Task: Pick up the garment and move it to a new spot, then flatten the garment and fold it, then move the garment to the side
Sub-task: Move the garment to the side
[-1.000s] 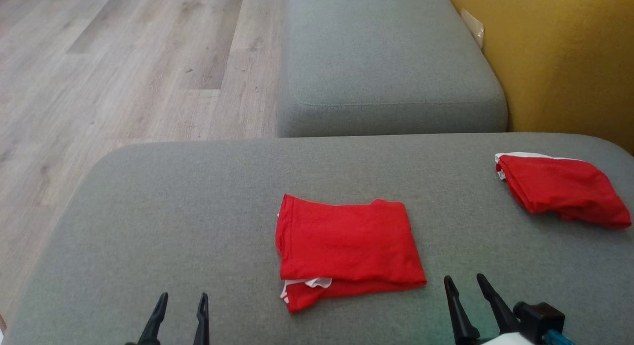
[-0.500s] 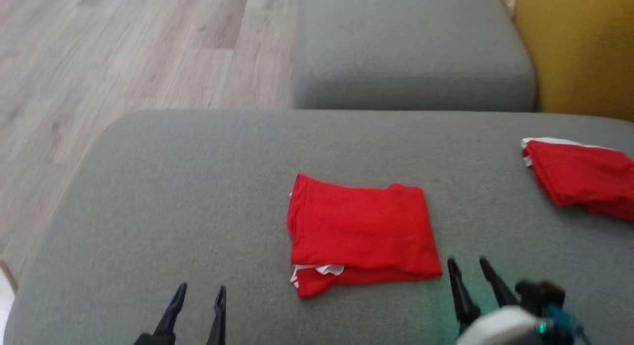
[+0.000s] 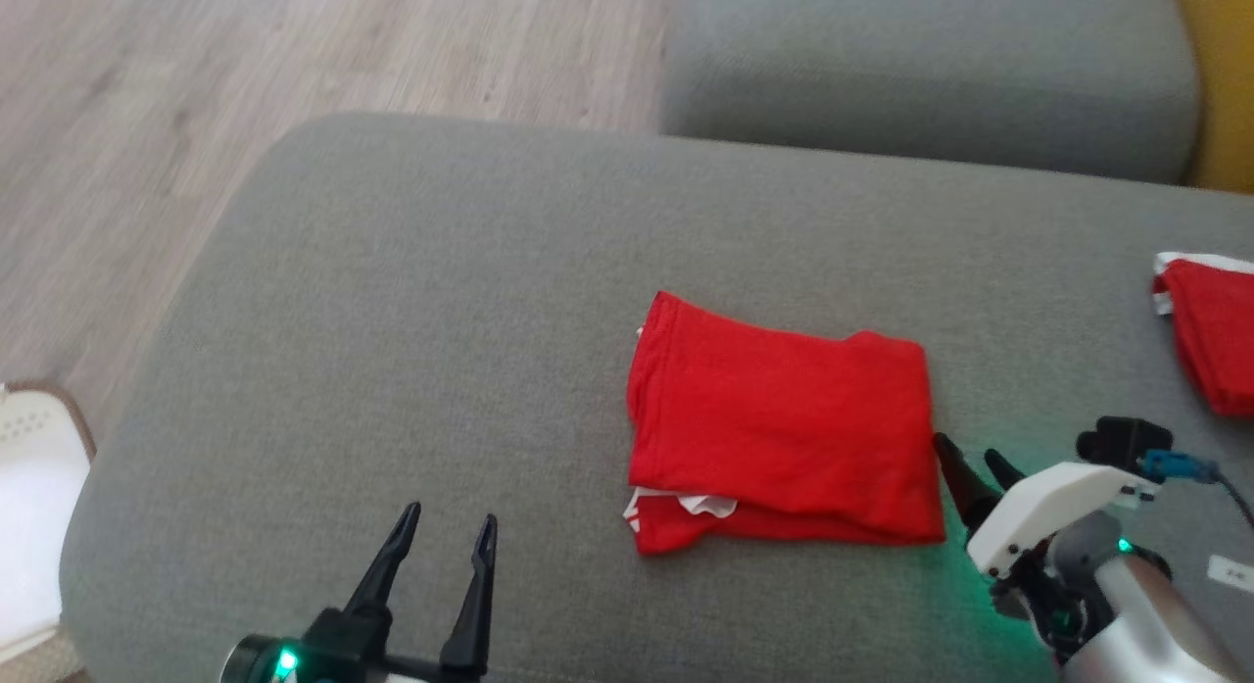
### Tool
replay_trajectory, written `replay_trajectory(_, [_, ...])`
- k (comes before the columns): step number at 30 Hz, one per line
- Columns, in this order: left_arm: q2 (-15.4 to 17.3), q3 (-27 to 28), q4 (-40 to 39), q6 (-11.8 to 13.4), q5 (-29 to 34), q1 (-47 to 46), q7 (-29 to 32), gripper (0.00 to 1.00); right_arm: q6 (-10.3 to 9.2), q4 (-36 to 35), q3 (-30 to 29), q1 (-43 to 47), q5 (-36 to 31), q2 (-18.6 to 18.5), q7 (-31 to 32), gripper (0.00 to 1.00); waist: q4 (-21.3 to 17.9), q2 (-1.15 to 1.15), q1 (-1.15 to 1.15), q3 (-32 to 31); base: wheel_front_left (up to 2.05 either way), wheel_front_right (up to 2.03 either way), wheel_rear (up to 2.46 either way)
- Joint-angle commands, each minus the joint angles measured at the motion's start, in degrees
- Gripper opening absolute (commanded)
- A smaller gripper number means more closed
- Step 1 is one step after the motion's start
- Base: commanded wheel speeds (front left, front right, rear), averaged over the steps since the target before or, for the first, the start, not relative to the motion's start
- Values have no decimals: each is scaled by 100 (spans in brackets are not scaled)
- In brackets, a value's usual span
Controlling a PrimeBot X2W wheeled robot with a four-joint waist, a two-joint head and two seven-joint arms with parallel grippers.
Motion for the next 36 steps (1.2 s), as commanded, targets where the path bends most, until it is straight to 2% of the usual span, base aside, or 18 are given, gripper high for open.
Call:
replay_trajectory(1, [-49,112,-178,21,-25,-354,-71,100,20,-90,126,-321,79,-135,28,100,100,0,-1,116,0,0,0])
replay_trajectory(8, [-49,40,-161,65,-35,-427,-71,100,20,71,466,-526,426,-235,143,100,170,0,-1,263,0,0,0])
replay_trajectory(9, [-49,37,-154,66,-32,-442,-71,100,20,111,527,-547,455,-238,160,95,174,0,-1,277,0,0,0])
replay_trajectory(10, [-49,36,-147,65,-29,-461,-71,100,20,166,573,-571,472,-248,162,75,180,0,-1,291,0,0,0])
replay_trajectory(12, [-49,33,-136,68,-23,-508,-71,100,20,255,645,-622,504,-271,122,11,191,0,-1,323,0,0,0])
replay_trajectory(13, [-49,32,-137,76,-23,-533,-71,100,20,288,680,-644,520,-292,102,0,192,0,-1,341,0,0,0])
replay_trajectory(17, [-49,44,-166,136,-40,-569,-71,100,20,292,794,-755,529,-521,-41,0,104,0,-1,403,0,0,0])
replay_trajectory(22, [-49,21,-182,156,-95,-588,-71,100,20,191,836,-1084,480,-1035,-146,0,-147,0,-1,566,0,0,0])
replay_trajectory(31, [-49,-96,-258,120,-141,-1046,-71,100,20,-71,746,-2211,128,-2055,91,0,-675,0,-1,1265,0,0,0])
replay_trajectory(36, [-49,-167,-256,56,-135,-1383,-71,100,20,-164,540,-2777,-147,-2487,260,0,-913,0,-1,1681,0,0,0])
